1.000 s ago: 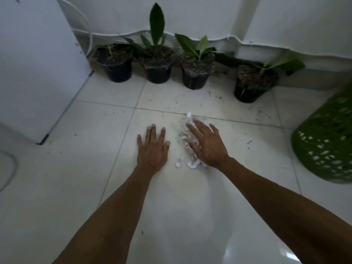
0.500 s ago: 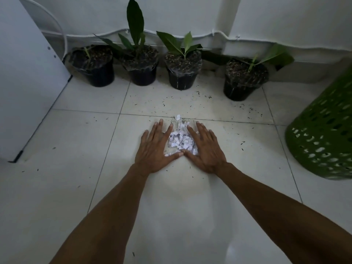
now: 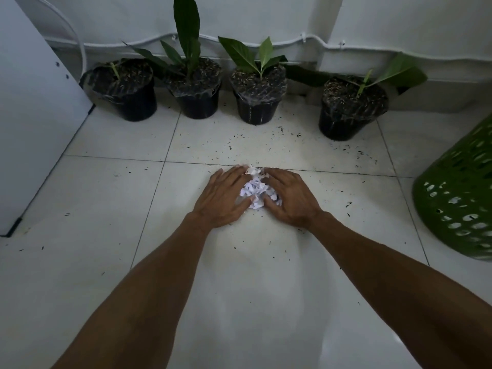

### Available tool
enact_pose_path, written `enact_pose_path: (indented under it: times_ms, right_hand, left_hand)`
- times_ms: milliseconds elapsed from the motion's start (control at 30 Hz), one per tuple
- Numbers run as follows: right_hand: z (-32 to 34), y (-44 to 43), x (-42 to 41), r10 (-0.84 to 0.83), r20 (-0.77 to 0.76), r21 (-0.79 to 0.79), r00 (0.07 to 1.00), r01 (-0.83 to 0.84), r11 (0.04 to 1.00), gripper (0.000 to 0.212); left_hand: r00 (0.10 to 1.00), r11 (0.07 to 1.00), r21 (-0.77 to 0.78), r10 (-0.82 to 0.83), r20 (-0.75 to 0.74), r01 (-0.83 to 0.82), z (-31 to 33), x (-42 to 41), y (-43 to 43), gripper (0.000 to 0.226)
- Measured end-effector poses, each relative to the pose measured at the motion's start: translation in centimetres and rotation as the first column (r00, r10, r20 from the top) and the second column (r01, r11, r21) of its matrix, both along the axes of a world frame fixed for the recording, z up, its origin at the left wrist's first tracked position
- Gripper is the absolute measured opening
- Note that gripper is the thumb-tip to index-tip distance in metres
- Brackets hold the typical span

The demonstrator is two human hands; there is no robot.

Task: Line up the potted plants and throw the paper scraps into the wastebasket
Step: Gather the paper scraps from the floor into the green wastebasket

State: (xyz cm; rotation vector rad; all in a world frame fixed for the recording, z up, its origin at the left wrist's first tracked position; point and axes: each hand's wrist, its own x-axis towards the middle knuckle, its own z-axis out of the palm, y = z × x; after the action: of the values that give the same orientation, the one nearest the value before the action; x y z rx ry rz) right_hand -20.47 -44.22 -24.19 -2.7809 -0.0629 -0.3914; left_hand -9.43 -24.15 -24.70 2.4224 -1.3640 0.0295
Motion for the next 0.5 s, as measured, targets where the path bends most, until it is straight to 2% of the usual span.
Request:
enact_pose_path:
  times_ms: [100, 167, 233, 300, 367, 433, 500]
  right_hand:
    - [0.0, -0.7, -0.9, -0.065, 0.051, 0.018, 0.997, 0.064, 0.998, 0.041]
    - [0.4, -1.1, -1.7, -0.102, 0.069, 0.032, 0.992, 0.1, 0.994, 0.043]
    - [0.9, -1.2, -2.3, -0.132, 0.047, 0.048, 0.99, 0.13, 0.99, 0.053]
    - [0.9, -1.1, -2.6, -0.131, -0.008, 0.056, 0.991, 0.131, 0.99, 0.064]
    - [0.6, -0.8, -2.8, -0.104, -0.063, 0.014, 0.993, 0.105, 0.994, 0.066]
    - [0.3, -0.7, -2.9, -0.091, -0.054, -0.026, 0.994, 0.09, 0.996, 0.055]
    - [0.1, -0.7, -3.2, -0.115, 0.013, -0.018, 0.993, 0.115, 0.993, 0.045]
  left_hand:
    - [0.999, 0.982, -0.188, 0.034, 0.025, -0.029, 0.1, -0.1, 0.6, 0.034]
    - [0.996, 0.965, -0.248, 0.089, 0.019, -0.082, 0.4, -0.2, 0.9, 0.028]
    - [0.992, 0.966, -0.227, 0.122, -0.013, -0.122, 0.7, -0.7, 0.8, 0.048]
    - [0.997, 0.988, -0.135, 0.073, -0.033, -0.077, 0.8, -1.2, 0.4, 0.071]
    - [0.999, 0.999, -0.048, 0.003, -0.037, -0.005, 0.8, -1.7, -0.6, 0.076]
    - [0.999, 0.999, -0.016, -0.039, -0.018, 0.039, 0.4, -2.0, -1.3, 0.06]
    - [0.999, 0.994, -0.097, -0.042, 0.029, 0.045, -0.1, -2.3, -1.7, 0.035]
